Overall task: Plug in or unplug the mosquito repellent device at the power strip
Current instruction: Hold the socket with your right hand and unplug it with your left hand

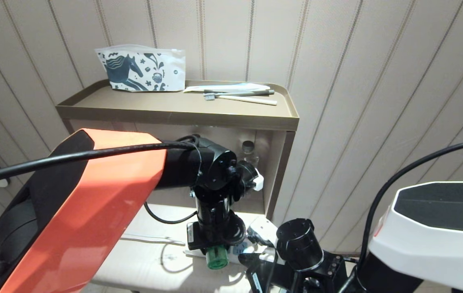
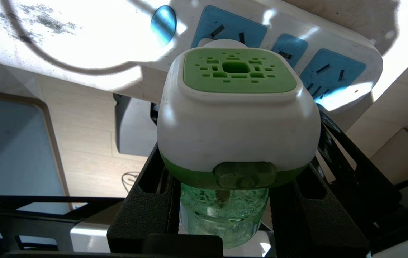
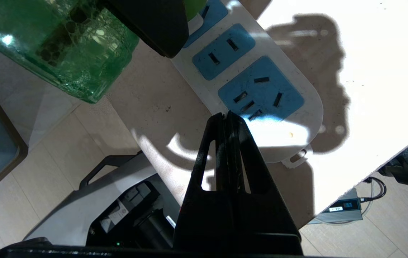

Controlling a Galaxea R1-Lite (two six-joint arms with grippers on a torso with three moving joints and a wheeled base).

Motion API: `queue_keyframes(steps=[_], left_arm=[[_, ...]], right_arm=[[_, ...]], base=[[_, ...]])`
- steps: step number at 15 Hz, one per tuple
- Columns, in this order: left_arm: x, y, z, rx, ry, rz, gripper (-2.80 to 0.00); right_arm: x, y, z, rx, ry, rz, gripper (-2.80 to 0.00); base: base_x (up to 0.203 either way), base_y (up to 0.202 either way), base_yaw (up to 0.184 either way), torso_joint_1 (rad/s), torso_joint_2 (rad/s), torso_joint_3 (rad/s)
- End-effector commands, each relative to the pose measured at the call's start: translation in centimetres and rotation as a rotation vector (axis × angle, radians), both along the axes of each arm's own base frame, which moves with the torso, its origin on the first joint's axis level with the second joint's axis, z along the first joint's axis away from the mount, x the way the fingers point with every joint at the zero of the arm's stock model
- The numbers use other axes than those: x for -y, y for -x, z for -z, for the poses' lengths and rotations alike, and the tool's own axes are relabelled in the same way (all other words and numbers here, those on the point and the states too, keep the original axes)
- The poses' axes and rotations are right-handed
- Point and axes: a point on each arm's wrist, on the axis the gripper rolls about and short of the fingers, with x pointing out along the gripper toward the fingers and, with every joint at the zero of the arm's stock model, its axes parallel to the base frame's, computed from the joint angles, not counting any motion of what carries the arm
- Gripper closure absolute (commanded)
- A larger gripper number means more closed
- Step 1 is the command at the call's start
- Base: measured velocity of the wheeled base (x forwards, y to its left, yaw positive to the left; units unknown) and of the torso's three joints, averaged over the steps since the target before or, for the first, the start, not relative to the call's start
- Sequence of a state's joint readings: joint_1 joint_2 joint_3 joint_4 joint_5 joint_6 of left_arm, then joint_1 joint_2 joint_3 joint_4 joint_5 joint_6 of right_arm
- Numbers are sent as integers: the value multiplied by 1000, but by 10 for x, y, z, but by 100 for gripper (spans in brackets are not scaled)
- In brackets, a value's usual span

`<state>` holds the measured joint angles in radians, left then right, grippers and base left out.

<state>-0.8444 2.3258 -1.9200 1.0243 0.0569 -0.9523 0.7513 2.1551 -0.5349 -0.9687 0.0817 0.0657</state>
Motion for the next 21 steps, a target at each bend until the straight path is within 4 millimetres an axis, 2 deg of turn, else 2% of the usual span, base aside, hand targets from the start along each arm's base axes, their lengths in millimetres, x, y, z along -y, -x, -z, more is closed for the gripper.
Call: queue_keyframes(steps=[1, 4, 5, 6, 9, 11, 14, 17, 18, 20, 21], left_arm=[[-1, 1, -3, 0, 3, -4, 0], [-2, 2, -7, 14, -1, -6, 0], [-6, 4, -20, 48, 5, -9, 0], [-8, 5, -24, 65, 1, -12, 0], [-8, 4, -23, 65, 1, -13, 0], [-3, 0, -10, 61, -25, -6, 0], [-2, -1, 0, 48, -55, -14, 0], [-2, -2, 1, 48, -55, -15, 0], [-1, -3, 6, 42, -59, -17, 0], [-1, -3, 6, 42, -59, -17, 0], [0, -5, 12, 31, -68, -17, 0]], right_arm=[[0, 0, 5, -12, 10, -1, 0], [1, 2, 5, -7, 7, -3, 0], [5, 6, 7, -8, 11, -5, 0], [6, 7, 7, -3, 8, -6, 0], [7, 8, 7, -3, 8, -5, 0], [7, 8, 7, 10, -3, -7, 0], [9, 9, 7, 13, -7, -5, 0], [9, 9, 7, 15, -8, -3, 0], [10, 8, -2, 61, -51, 3, 0], [11, 8, -4, 71, -61, 7, 0], [12, 8, -9, 83, -72, 10, 0]], base=[[0, 0, 0, 0, 0, 0], [0, 0, 0, 0, 0, 0], [0, 0, 0, 0, 0, 0], [0, 0, 0, 0, 0, 0], [0, 0, 0, 0, 0, 0], [0, 0, 0, 0, 0, 0], [0, 0, 0, 0, 0, 0], [0, 0, 0, 0, 0, 0], [0, 0, 0, 0, 0, 0], [0, 0, 0, 0, 0, 0], [0, 0, 0, 0, 0, 0]])
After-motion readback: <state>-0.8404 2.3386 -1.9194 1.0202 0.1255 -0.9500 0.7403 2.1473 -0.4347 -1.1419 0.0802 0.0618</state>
